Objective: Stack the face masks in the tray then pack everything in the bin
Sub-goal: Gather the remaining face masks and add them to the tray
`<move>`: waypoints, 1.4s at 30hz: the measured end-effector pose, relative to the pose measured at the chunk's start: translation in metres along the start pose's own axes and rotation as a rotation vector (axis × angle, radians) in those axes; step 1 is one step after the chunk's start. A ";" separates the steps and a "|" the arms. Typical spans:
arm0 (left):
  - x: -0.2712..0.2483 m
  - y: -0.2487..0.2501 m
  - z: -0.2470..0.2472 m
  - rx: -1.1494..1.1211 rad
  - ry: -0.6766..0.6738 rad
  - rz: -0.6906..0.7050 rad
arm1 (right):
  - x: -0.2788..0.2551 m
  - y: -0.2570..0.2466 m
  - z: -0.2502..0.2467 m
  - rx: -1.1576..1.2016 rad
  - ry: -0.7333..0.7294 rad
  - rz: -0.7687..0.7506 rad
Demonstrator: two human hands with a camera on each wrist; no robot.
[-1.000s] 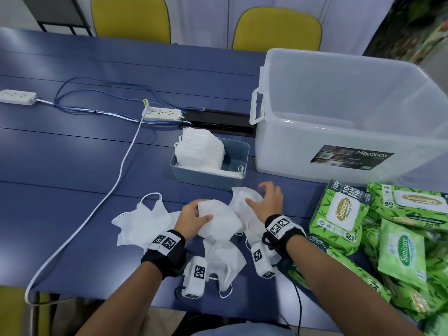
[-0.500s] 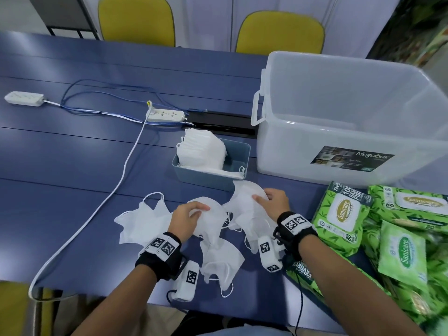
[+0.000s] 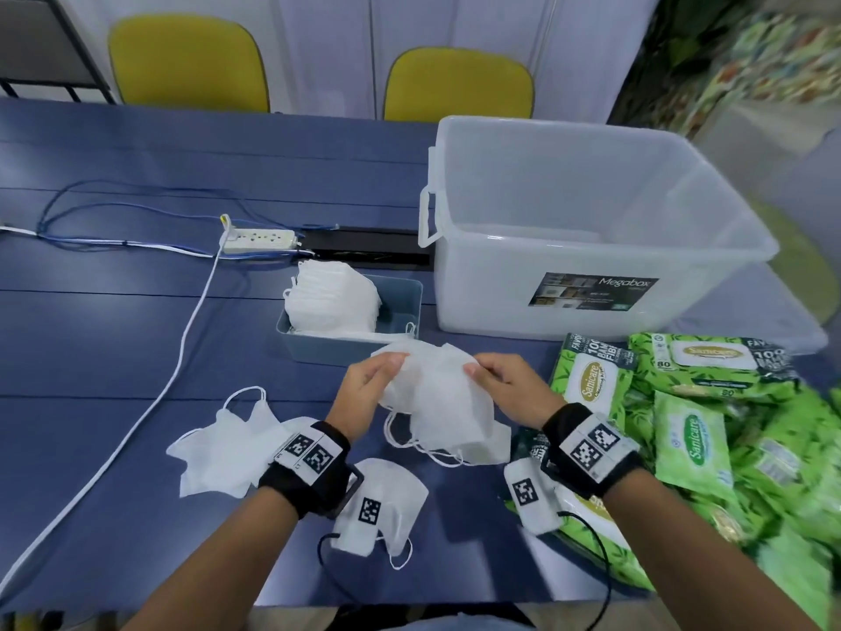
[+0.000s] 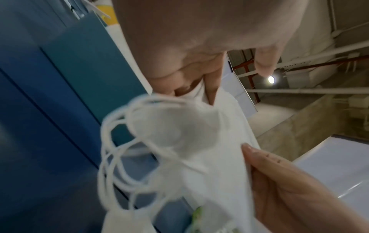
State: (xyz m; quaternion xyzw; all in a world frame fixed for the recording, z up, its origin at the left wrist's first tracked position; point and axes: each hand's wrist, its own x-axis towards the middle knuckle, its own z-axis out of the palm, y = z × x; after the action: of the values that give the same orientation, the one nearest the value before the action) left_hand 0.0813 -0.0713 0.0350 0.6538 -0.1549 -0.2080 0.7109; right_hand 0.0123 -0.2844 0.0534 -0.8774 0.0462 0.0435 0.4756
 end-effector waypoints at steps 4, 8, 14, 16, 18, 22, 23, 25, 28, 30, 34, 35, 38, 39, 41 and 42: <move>0.002 0.006 0.019 0.002 -0.004 -0.013 | -0.001 -0.001 0.006 -0.048 0.035 0.006; 0.003 0.003 0.028 0.075 0.077 -0.004 | -0.005 -0.006 0.013 -0.081 0.076 -0.007; 0.004 0.001 0.020 0.155 0.162 0.032 | -0.011 -0.002 0.012 -0.126 0.207 -0.006; 0.006 -0.003 0.011 0.217 0.211 0.074 | -0.013 -0.005 0.005 -0.065 0.286 -0.015; 0.008 -0.005 0.004 0.295 0.246 0.070 | -0.015 -0.014 -0.002 0.054 0.278 -0.031; 0.014 -0.008 -0.004 0.379 0.179 0.037 | -0.014 -0.038 -0.007 0.101 0.051 -0.036; 0.014 -0.006 -0.004 0.361 0.116 0.035 | -0.011 -0.042 -0.006 0.070 -0.018 -0.041; 0.014 -0.001 0.000 0.259 -0.018 -0.011 | -0.005 -0.045 0.002 -0.039 -0.103 -0.061; 0.008 0.006 0.007 0.267 -0.097 -0.020 | 0.005 -0.042 0.017 -0.149 -0.038 -0.097; 0.005 0.009 0.007 0.260 -0.074 -0.033 | 0.010 -0.038 0.022 -0.167 0.020 -0.109; 0.001 0.010 0.006 0.129 -0.050 -0.129 | 0.016 -0.031 0.029 -0.243 0.054 -0.085; -0.001 0.012 0.005 0.150 -0.060 -0.124 | 0.017 -0.030 0.030 -0.251 0.073 -0.070; 0.000 0.003 0.000 0.203 -0.094 -0.083 | 0.024 -0.019 0.034 -0.223 0.195 0.003; 0.000 0.002 -0.002 0.244 -0.058 -0.073 | 0.025 -0.010 0.035 -0.228 0.237 0.043; 0.001 -0.003 -0.006 0.243 0.095 -0.054 | 0.025 0.014 0.034 -0.339 0.204 0.171; 0.001 -0.006 -0.007 0.197 0.171 -0.044 | 0.023 0.027 0.035 -0.425 0.109 0.264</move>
State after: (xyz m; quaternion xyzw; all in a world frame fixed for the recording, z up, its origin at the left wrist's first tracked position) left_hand 0.0853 -0.0657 0.0286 0.7391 -0.0988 -0.1508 0.6490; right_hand 0.0311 -0.2705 0.0096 -0.9450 0.1758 0.0667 0.2677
